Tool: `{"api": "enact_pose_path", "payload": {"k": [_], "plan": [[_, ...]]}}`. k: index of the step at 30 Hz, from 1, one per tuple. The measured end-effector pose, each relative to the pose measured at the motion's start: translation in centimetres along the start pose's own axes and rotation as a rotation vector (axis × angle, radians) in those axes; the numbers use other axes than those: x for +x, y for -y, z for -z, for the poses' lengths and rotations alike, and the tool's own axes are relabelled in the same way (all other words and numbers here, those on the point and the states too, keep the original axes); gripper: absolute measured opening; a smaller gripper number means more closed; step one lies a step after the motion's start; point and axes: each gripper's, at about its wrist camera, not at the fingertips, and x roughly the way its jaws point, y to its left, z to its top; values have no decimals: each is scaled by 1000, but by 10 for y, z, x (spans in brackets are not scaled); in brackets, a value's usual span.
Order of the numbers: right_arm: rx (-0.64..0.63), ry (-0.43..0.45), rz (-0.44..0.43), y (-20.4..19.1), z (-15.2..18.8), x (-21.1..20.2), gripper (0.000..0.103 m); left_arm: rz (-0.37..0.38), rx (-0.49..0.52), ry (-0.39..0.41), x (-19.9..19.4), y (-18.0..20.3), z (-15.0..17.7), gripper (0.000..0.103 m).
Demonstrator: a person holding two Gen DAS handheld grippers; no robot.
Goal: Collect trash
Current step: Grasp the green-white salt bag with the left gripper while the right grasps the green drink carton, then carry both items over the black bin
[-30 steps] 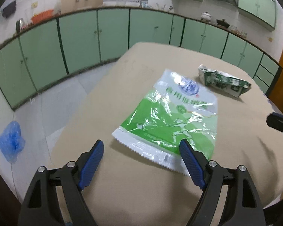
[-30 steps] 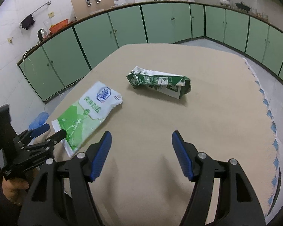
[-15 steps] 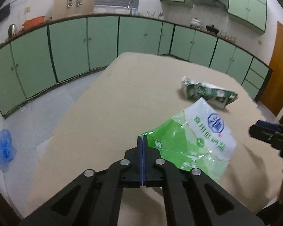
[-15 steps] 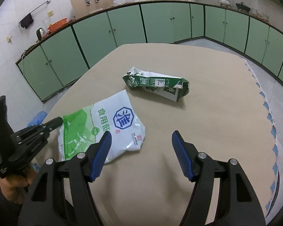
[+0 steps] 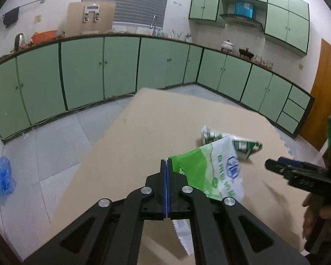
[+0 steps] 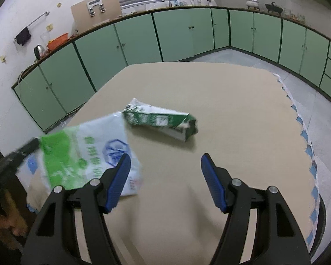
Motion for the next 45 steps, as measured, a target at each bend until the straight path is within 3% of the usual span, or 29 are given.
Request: {"api": "enact_pose_path", "payload": {"k": [8,11,21,24,29,30,31,32,33,38,45], "plan": [[-29,-39,3,18,-22,49,65,-34,-39,36,7,-13,-15,0],[-46,-44,-37,17,-26,60,65,-36,-38,43,9,-11,-15,0],[-158,-44,-152,-15,-11,41,65,-44,-50,27,8,-11,-11,0],[-162,-31,-74,-15,-11,42,63,-42,-56,24,7,-14,-10,0],[-132,-25,-66,-8,-20,52,63,-42,-56,21,9,-19,-13,0],[-134,-34,-75,-9,-21,55,57,-42,-57,20,9,-19,-13,0],[-140,-52,-90,-11,-23,60,40,-41,-60,19,9,-19,-12,0],[-150,-66,-103,-14,-23,62,35,-41,-63,17,10,-20,-12,0],[-160,-68,-103,-16,-24,63,21,-42,-64,16,11,-20,-11,0],[-180,-47,-109,-23,-19,43,19,-37,-64,11,10,-17,-10,0],[-106,-6,-108,-9,-18,-2,19,-5,-50,37,-10,-4,-17,0]]}}
